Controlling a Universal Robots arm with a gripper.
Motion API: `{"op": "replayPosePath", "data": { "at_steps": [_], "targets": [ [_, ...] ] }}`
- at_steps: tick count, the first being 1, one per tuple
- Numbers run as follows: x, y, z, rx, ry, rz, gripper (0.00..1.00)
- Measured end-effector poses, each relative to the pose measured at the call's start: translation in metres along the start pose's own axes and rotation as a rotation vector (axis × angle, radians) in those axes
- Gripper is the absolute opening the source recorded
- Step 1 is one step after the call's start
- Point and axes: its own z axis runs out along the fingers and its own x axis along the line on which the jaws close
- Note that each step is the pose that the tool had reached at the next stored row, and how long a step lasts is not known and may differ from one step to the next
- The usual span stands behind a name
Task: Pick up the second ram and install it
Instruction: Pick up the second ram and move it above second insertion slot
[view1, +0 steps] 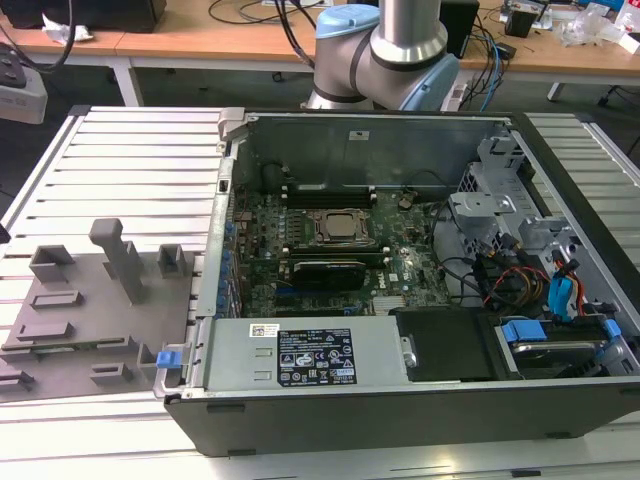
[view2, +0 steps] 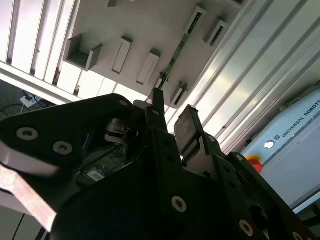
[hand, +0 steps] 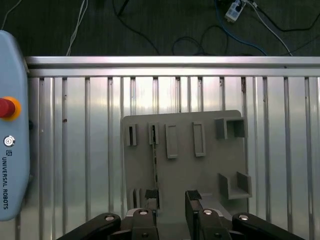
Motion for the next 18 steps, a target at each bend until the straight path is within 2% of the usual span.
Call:
{"op": "replayPosePath", "data": {
  "at_steps": [18],
  "targets": [
    [0.0004, -0.0007, 0.0142, -0.0001, 0.0001, 0.0, 0.36]
  ]
}}
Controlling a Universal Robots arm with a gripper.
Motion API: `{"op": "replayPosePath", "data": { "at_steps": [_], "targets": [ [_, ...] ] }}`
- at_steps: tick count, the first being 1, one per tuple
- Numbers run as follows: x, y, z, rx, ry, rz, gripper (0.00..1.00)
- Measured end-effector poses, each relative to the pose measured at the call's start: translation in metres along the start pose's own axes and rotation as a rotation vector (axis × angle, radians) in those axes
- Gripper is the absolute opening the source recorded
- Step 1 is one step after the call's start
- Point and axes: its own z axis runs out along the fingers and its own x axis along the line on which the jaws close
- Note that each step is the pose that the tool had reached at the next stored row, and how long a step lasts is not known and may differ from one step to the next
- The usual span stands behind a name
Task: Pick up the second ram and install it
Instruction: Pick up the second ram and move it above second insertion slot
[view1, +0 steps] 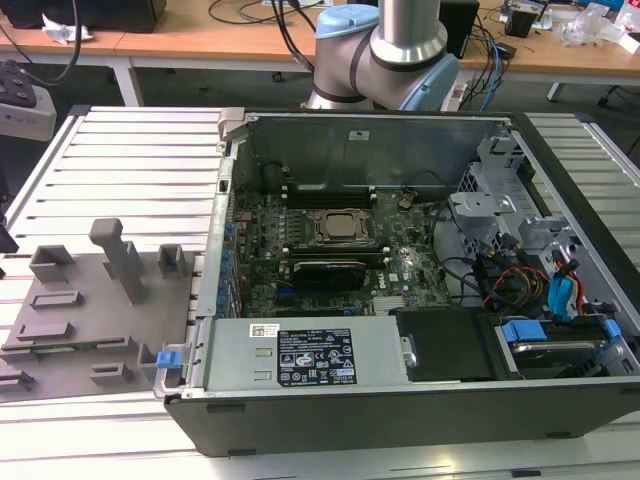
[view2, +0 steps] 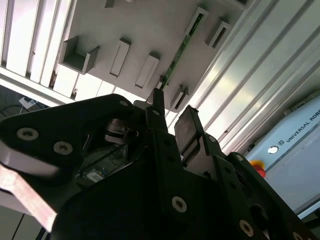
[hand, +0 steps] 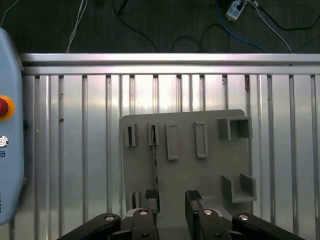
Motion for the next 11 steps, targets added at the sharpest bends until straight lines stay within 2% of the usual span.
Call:
{"op": "replayPosePath", "data": {
  "at_steps": [11],
  "targets": [
    [0.0003, -0.0005, 0.0105, 0.0, 0.0, 0.0, 0.36]
  ]
}}
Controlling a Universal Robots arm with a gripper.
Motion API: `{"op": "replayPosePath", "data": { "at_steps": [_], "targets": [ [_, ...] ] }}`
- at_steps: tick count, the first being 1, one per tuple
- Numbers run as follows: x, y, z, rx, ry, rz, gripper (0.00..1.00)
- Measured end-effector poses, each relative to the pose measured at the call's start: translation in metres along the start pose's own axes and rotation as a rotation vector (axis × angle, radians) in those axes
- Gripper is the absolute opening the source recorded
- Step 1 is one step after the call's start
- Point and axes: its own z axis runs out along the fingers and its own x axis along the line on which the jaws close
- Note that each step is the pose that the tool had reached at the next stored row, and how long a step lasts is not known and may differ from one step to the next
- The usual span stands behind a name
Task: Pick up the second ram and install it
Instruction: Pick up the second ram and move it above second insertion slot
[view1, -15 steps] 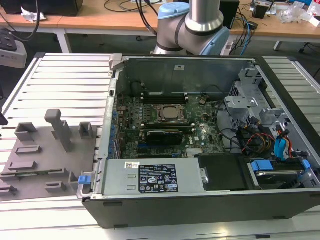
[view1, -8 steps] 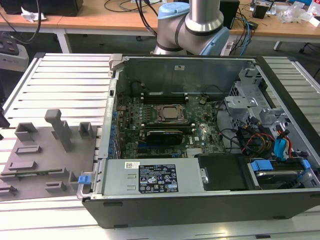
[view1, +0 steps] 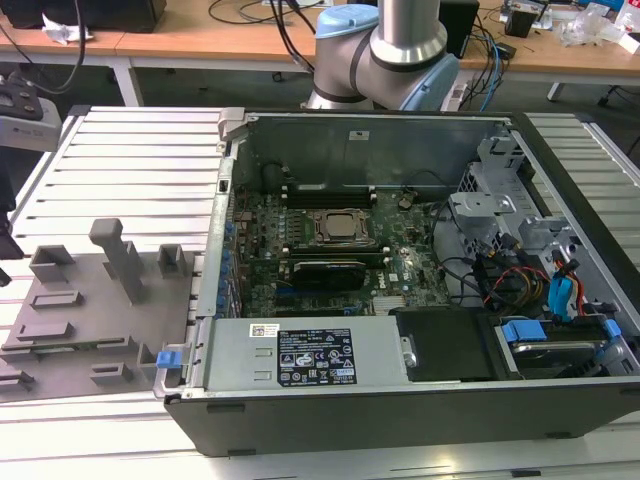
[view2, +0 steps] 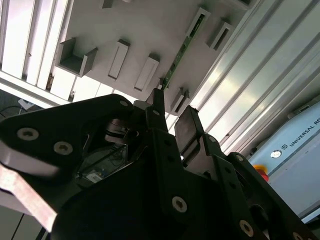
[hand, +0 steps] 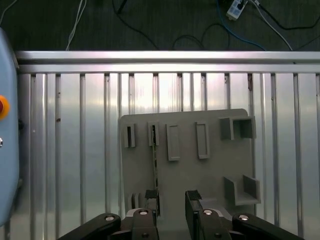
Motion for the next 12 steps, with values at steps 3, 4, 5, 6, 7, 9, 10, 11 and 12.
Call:
{"op": "replayPosePath", "data": {
  "at_steps": [3, 4, 5, 6, 7, 9, 10, 11, 12],
  "targets": [
    [0.0, -0.0001, 0.0018, 0.0, 0.0, 0.0, 0.36],
    [0.0001, -0.0001, 0.0024, 0.0, 0.0, 0.0, 0.36],
    [0.0001, -0.0001, 0.003, 0.0, -0.0001, 0.0, 0.36],
    [0.0001, -0.0002, 0.0037, 0.0001, -0.0001, 0.0, 0.36],
    [0.0001, -0.0002, 0.0044, 0.0, 0.0, 0.0, 0.36],
    [0.0001, -0.0003, 0.0058, 0.0, 0.0, 0.0, 0.36],
    [0.0002, -0.0003, 0.0069, 0.0, 0.0, 0.0, 0.36],
    [0.0002, -0.0003, 0.0075, 0.0, 0.0, 0.0, 0.36],
    [0.0002, -0.0004, 0.0079, 0.0, 0.0, 0.0, 0.36]
  ]
}}
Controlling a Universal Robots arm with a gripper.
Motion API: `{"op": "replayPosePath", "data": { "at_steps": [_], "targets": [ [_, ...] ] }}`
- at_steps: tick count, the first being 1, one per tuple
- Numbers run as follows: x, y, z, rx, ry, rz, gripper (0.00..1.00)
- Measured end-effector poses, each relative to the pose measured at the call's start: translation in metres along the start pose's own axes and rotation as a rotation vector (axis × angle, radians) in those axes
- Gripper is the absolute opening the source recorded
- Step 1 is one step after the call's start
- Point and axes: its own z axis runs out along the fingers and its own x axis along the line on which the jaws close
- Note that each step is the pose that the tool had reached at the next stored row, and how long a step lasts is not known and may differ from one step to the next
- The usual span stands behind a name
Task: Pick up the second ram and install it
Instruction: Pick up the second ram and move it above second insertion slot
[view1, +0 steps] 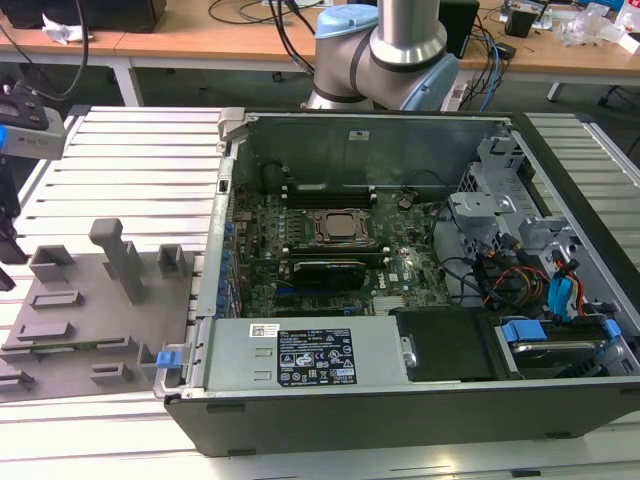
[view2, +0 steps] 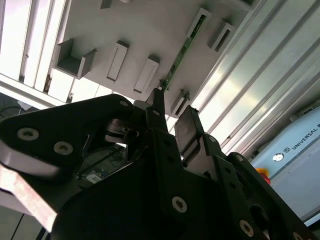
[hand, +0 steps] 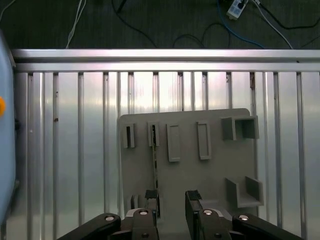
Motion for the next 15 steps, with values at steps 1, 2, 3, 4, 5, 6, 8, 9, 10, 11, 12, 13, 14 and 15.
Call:
{"op": "replayPosePath", "data": {
  "at_steps": [1, 2, 3, 4, 5, 6, 8, 9, 10, 11, 12, 13, 14, 15],
  "targets": [
    [0.0, 0.0, 0.0009, 0.0001, -0.0001, 0.0, 0.36],
    [0.0001, -0.0001, 0.0016, 0.0001, 0.0, 0.0, 0.36],
    [0.0001, -0.0001, 0.0021, 0.0001, -0.0001, 0.0, 0.36],
    [0.0001, -0.0001, 0.0027, 0.0, 0.0, 0.0, 0.36],
    [0.0001, -0.0001, 0.0033, 0.0, 0.0, 0.0, 0.36],
    [0.0001, -0.0002, 0.0038, 0.0001, 0.0, 0.0, 0.36],
    [0.0001, -0.0002, 0.0046, 0.0, 0.0, 0.0, 0.36],
    [0.0001, -0.0002, 0.005, 0.0, 0.0, 0.0, 0.36],
    [0.0001, -0.0002, 0.0058, 0.0, 0.0, 0.0, 0.36],
    [0.0002, -0.0003, 0.0067, 0.0001, -0.0001, 0.0, 0.36],
    [0.0002, -0.0003, 0.0074, 0.0001, 0.0, 0.0, 0.36],
    [0.0002, -0.0004, 0.008, 0.0, 0.0, 0.0, 0.36],
    [0.0002, -0.0004, 0.0084, 0.0001, 0.0, 0.0, 0.36],
    [0.0003, -0.0004, 0.0091, 0.0001, 0.0, 0.0, 0.36]
  ]
}}
